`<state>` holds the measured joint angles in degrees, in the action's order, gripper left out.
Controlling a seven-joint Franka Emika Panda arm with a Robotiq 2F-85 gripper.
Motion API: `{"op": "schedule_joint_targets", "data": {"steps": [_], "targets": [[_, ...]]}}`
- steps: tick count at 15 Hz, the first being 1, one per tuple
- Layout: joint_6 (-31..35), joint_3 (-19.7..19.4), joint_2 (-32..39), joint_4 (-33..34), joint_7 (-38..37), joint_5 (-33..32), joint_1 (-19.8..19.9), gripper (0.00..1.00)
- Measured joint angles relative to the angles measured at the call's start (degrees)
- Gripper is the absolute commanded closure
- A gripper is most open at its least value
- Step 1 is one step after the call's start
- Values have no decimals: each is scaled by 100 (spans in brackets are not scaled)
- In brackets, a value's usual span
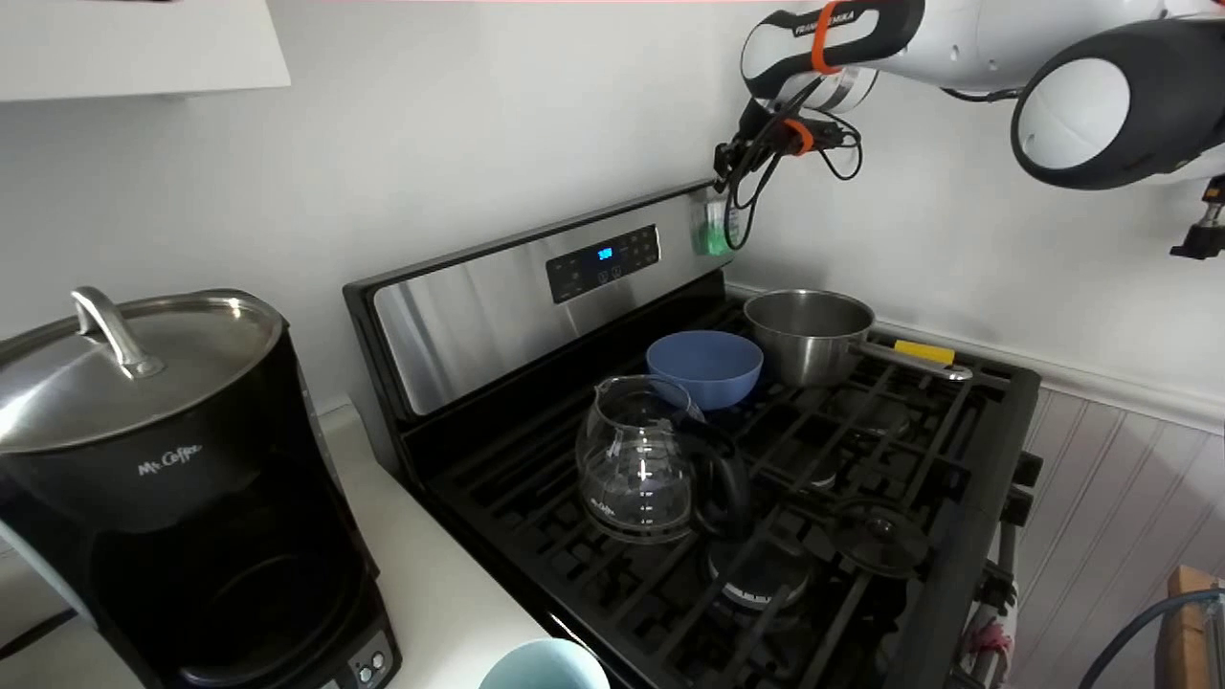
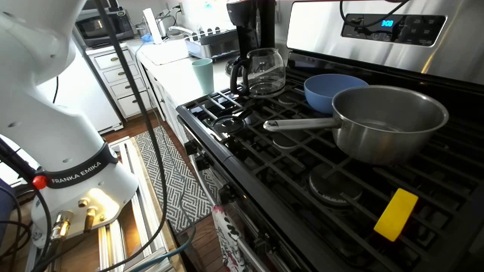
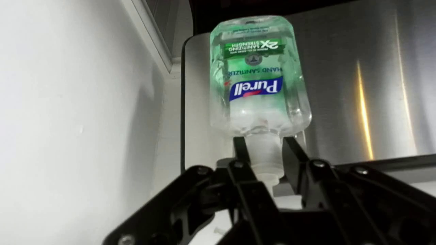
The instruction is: Put the pump bottle on top of the stove
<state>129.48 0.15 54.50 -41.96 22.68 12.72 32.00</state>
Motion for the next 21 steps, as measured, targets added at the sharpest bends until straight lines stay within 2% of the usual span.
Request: {"op": "schedule_joint_targets", "data": {"steps": [5, 13, 14, 16, 17, 21], "targets": [[170, 203, -894, -927, 179, 340, 275, 92], [382, 679, -2588, -2738, 1293, 1193, 830, 92], [371, 692, -2813, -2999, 1332, 1199, 832, 69], [368, 693, -2929, -3128, 1331, 1194, 814, 69], [368, 690, -2912, -3128, 1331, 1194, 814, 92], [445, 702, -2836, -3130, 1331, 1193, 793, 92]]}}
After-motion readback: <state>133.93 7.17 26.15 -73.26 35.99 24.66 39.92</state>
